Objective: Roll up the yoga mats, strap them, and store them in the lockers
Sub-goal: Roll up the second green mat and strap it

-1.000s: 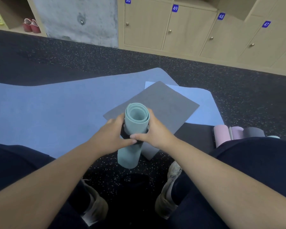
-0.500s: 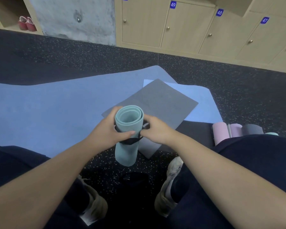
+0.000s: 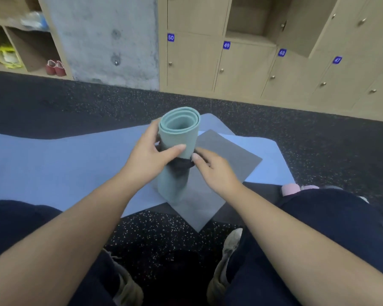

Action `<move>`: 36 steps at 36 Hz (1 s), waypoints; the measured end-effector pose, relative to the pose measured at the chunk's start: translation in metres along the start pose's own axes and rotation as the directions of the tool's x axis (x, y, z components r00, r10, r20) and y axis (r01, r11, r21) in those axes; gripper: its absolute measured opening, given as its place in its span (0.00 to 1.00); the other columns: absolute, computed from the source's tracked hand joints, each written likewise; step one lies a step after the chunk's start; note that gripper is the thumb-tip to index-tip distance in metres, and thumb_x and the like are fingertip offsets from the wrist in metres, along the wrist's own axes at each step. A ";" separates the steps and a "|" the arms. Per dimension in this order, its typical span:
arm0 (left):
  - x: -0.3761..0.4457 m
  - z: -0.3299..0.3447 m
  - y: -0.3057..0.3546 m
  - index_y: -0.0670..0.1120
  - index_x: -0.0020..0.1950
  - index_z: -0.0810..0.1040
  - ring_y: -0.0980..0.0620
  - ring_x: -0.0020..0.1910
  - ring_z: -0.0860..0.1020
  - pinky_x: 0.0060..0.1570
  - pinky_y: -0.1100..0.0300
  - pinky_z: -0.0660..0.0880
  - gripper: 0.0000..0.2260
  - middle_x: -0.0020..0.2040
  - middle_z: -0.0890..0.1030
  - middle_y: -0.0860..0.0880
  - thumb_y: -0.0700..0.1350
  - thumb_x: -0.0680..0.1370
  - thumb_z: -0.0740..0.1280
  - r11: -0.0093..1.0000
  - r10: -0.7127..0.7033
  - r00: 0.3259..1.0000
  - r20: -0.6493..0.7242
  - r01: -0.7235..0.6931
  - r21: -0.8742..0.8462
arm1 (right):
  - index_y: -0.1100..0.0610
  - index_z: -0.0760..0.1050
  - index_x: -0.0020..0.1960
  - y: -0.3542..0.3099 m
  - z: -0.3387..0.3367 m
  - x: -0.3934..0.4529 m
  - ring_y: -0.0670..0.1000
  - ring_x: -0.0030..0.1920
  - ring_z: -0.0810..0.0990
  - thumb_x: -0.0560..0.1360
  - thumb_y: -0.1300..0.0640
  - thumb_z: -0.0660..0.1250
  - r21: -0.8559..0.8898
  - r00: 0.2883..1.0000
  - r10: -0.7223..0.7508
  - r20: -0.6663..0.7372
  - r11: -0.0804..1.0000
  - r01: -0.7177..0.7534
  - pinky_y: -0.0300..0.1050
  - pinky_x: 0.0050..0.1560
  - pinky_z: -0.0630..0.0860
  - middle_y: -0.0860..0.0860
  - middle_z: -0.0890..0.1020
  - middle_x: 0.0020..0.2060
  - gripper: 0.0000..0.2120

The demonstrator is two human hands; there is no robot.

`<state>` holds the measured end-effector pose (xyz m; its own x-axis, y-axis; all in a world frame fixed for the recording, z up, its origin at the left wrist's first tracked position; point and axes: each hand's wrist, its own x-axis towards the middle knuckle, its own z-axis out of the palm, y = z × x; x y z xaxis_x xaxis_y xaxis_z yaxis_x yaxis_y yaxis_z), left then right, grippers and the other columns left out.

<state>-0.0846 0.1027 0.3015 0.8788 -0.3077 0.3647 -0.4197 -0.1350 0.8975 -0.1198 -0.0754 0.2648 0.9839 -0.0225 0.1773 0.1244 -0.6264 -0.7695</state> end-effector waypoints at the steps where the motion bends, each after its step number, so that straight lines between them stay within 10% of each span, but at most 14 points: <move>1: 0.004 0.000 0.008 0.66 0.60 0.69 0.60 0.66 0.71 0.67 0.52 0.69 0.23 0.61 0.72 0.63 0.52 0.68 0.72 1.000 0.017 0.999 -0.031 -0.016 0.016 | 0.41 0.70 0.70 -0.005 -0.005 -0.001 0.43 0.61 0.75 0.80 0.46 0.60 0.031 1.000 -0.003 0.022 1.000 0.002 0.37 0.61 0.71 0.41 0.79 0.61 0.18; 4: 0.016 0.001 0.036 0.63 0.62 0.70 0.60 0.63 0.74 0.65 0.58 0.70 0.23 0.62 0.74 0.55 0.50 0.70 0.73 0.998 0.043 0.996 -0.072 -0.047 -0.045 | 0.33 0.56 0.71 -0.018 -0.020 -0.006 0.30 0.65 0.66 0.77 0.53 0.69 0.148 0.996 -0.048 0.078 0.988 0.036 0.23 0.61 0.62 0.24 0.67 0.63 0.32; 8: 0.031 0.011 0.075 0.53 0.65 0.68 0.62 0.58 0.77 0.60 0.59 0.75 0.20 0.60 0.78 0.56 0.39 0.77 0.69 0.979 0.082 0.996 -0.023 -0.084 -0.184 | 0.45 0.44 0.79 -0.031 -0.040 -0.006 0.36 0.73 0.57 0.73 0.57 0.75 0.141 0.996 -0.086 -0.007 0.986 0.086 0.34 0.71 0.56 0.37 0.57 0.74 0.48; 16: 0.055 0.052 0.141 0.46 0.55 0.57 0.55 0.61 0.75 0.54 0.60 0.74 0.19 0.65 0.72 0.47 0.45 0.78 0.68 0.966 0.103 0.984 -0.146 -0.134 -0.220 | 0.40 0.60 0.72 -0.069 -0.105 -0.002 0.43 0.62 0.76 0.71 0.56 0.72 0.093 0.919 -0.134 -0.370 0.979 0.180 0.51 0.60 0.75 0.40 0.76 0.63 0.35; 19: 0.055 0.065 0.153 0.46 0.53 0.60 0.55 0.60 0.69 0.60 0.60 0.70 0.19 0.60 0.65 0.48 0.43 0.75 0.71 0.965 0.262 0.933 -0.247 -0.253 0.066 | 0.36 0.61 0.69 -0.078 -0.133 -0.004 0.44 0.59 0.77 0.71 0.55 0.69 0.065 0.888 -0.128 -0.442 0.983 0.173 0.52 0.57 0.77 0.40 0.77 0.60 0.32; 22: 0.051 0.081 0.158 0.45 0.55 0.70 0.59 0.53 0.66 0.56 0.73 0.64 0.17 0.55 0.63 0.51 0.42 0.72 0.74 0.845 0.474 0.875 -0.104 -0.418 0.335 | 0.35 0.62 0.69 -0.079 -0.158 -0.007 0.48 0.60 0.77 0.69 0.53 0.69 0.001 0.855 -0.141 -0.498 0.987 0.164 0.54 0.56 0.78 0.45 0.77 0.59 0.33; 25: 0.054 0.105 0.161 0.45 0.60 0.74 0.52 0.56 0.69 0.59 0.63 0.66 0.18 0.54 0.63 0.53 0.39 0.72 0.73 0.767 0.530 0.847 -0.031 -0.464 0.442 | 0.34 0.61 0.70 -0.070 -0.178 -0.017 0.49 0.60 0.76 0.68 0.54 0.68 -0.071 0.848 -0.165 -0.504 0.986 0.150 0.53 0.57 0.77 0.47 0.77 0.58 0.35; 36: 0.055 0.197 0.162 0.48 0.45 0.75 0.49 0.51 0.72 0.51 0.54 0.68 0.04 0.43 0.76 0.48 0.44 0.80 0.64 0.802 0.418 0.858 0.298 -0.503 0.323 | 0.52 0.60 0.71 0.013 -0.221 -0.083 0.48 0.54 0.79 0.71 0.53 0.72 0.059 0.776 0.126 -0.619 0.992 -0.114 0.49 0.51 0.78 0.46 0.77 0.56 0.34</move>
<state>-0.1491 -0.1215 0.4181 0.5107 -0.6015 0.6143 -0.8519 -0.2579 0.4558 -0.2281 -0.2541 0.3761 0.6993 -0.5783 0.4203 0.0193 -0.5724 -0.8197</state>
